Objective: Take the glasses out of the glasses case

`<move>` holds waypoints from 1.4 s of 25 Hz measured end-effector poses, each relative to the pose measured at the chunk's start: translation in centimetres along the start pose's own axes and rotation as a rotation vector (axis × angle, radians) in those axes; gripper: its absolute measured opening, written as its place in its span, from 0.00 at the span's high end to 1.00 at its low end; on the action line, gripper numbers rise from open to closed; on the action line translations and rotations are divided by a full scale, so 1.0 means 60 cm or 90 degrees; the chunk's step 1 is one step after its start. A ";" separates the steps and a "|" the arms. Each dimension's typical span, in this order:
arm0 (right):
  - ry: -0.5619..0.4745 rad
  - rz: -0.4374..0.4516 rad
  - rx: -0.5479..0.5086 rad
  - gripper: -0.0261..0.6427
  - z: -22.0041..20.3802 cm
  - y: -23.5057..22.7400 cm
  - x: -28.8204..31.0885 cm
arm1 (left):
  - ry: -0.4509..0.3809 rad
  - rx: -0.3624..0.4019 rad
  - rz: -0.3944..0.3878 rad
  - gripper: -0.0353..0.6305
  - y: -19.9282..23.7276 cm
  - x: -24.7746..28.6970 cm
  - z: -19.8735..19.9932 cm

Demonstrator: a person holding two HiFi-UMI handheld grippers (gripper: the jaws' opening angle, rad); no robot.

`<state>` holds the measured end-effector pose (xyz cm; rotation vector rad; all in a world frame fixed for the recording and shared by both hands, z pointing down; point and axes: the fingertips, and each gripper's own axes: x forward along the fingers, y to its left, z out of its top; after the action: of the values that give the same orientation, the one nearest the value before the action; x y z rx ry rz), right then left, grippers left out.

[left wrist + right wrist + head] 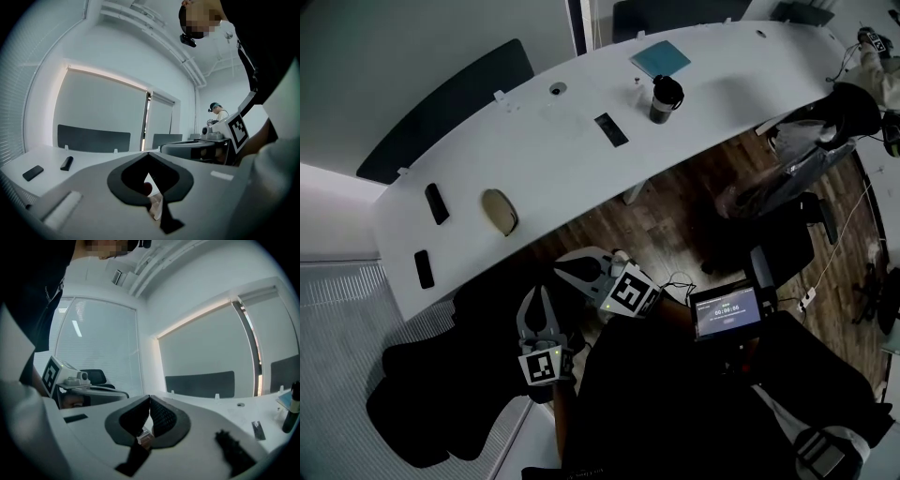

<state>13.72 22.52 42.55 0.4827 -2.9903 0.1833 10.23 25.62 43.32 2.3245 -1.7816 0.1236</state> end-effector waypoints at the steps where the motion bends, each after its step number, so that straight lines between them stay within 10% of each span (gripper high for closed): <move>1: -0.002 -0.002 0.001 0.95 0.004 -0.017 -0.002 | 0.003 0.003 0.002 0.94 -0.003 0.015 0.003; 24: 0.046 -0.060 0.039 0.95 -0.043 -0.243 0.039 | 0.133 -0.025 0.173 0.94 0.179 0.201 -0.056; 35: 0.114 -0.095 0.046 0.95 -0.045 -0.310 0.148 | 0.179 -0.136 0.140 0.86 0.343 0.330 -0.143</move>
<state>11.50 2.63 48.19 0.6575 -2.7674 0.3039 -3.78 3.71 57.87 1.8588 -1.8020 0.2663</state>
